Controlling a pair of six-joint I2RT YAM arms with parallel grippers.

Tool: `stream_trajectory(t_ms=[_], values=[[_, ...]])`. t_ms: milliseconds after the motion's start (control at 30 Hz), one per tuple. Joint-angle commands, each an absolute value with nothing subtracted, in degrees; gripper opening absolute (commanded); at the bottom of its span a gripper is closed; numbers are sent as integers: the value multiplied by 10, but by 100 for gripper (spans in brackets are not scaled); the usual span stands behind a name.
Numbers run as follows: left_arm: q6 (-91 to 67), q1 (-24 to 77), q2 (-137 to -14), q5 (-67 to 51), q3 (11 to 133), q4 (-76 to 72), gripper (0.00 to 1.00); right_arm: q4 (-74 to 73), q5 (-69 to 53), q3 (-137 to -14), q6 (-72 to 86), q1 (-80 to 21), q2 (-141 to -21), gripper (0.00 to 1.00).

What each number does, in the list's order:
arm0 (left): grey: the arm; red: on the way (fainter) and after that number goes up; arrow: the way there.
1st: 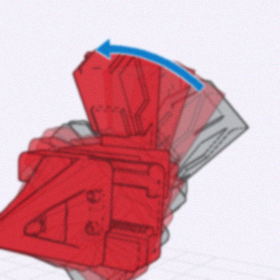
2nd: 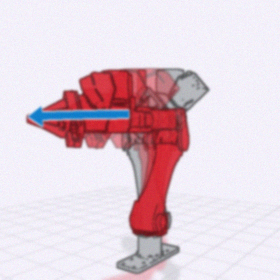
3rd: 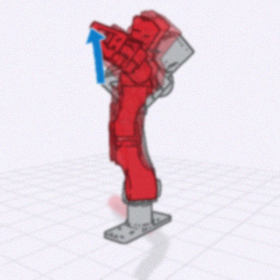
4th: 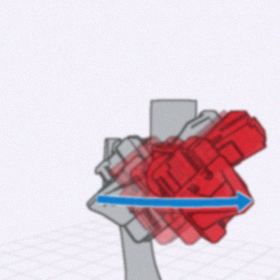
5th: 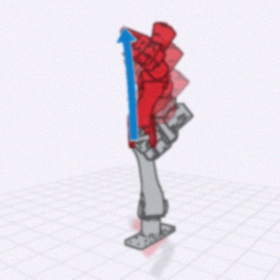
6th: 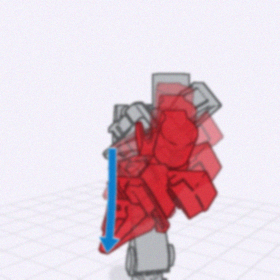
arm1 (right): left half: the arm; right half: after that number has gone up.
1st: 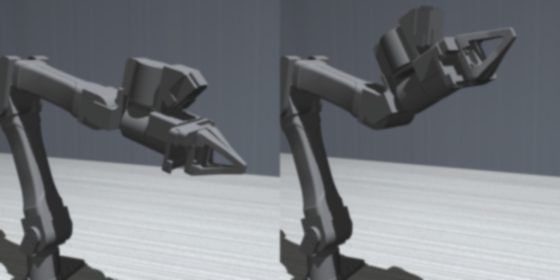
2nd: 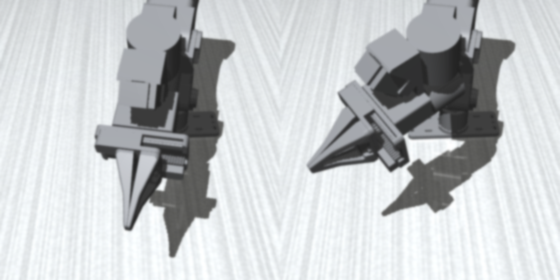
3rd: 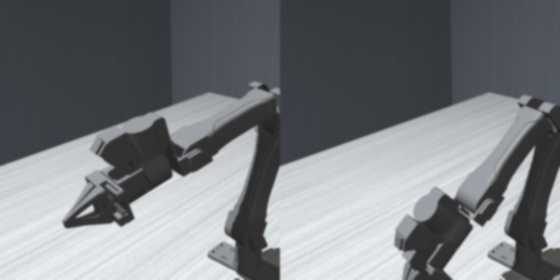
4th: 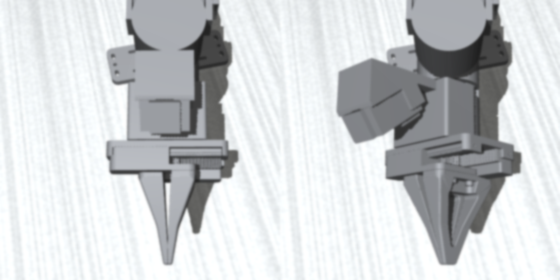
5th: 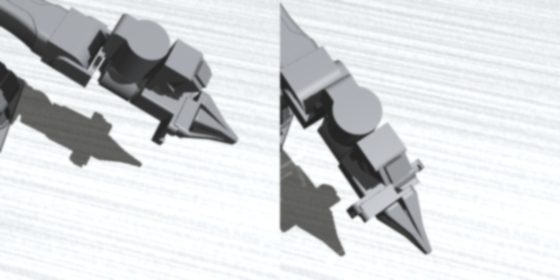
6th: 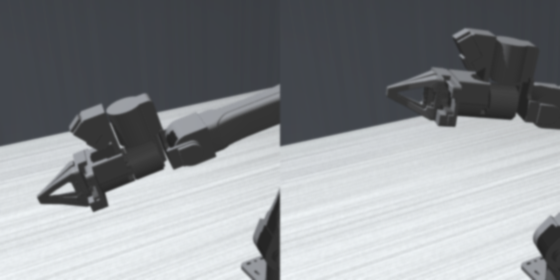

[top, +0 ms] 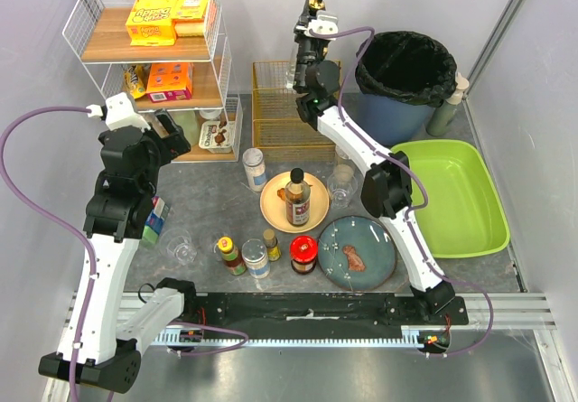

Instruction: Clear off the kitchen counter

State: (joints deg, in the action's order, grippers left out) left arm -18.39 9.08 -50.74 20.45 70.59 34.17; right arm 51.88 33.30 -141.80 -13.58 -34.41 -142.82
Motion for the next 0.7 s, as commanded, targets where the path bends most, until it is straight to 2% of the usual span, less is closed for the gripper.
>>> stream_trajectory(t_ms=[0, 667], values=[[-190, 91, -505, 198, 705, 334, 98, 565, 338, -1441, -130, -342, -1434, 0], [-190, 91, -503, 192, 700, 338, 99, 655, 257, -1472, -87, -319, -1467, 0]])
